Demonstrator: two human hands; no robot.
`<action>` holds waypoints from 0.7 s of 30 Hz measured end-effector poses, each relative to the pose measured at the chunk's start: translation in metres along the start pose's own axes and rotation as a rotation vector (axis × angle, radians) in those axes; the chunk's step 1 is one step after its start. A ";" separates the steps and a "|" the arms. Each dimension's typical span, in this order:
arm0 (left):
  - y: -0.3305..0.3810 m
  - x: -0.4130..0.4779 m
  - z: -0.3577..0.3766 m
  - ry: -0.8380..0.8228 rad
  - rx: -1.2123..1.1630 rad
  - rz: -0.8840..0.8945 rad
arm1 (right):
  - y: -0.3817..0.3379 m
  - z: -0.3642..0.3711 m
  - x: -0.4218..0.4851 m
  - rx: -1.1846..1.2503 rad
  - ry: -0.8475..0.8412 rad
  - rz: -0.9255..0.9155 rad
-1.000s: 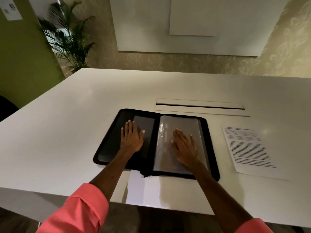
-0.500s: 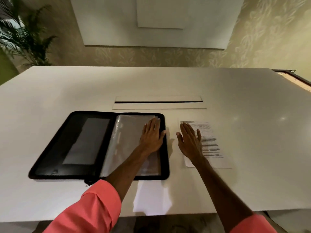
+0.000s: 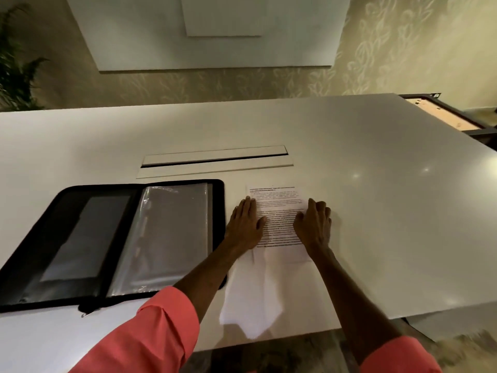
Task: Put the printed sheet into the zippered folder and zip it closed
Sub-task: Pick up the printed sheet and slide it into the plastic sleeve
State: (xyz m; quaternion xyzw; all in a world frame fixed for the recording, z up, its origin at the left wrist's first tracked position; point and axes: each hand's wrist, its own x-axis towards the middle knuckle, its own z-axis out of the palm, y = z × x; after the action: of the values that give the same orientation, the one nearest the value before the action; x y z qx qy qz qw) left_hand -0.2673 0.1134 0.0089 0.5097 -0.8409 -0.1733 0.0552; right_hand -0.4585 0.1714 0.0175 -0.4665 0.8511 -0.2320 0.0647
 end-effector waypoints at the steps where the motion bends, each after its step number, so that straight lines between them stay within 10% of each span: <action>1: 0.002 -0.001 0.005 0.007 0.006 -0.005 | 0.002 0.000 0.001 -0.010 0.005 0.023; 21: -0.001 0.001 0.025 0.102 0.032 -0.004 | -0.011 -0.015 0.040 0.461 -0.130 0.317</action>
State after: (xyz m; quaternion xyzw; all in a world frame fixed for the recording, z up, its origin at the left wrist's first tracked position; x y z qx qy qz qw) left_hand -0.2739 0.1185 -0.0151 0.5202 -0.8388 -0.1335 0.0895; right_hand -0.4777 0.1383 0.0398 -0.3143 0.8323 -0.3761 0.2590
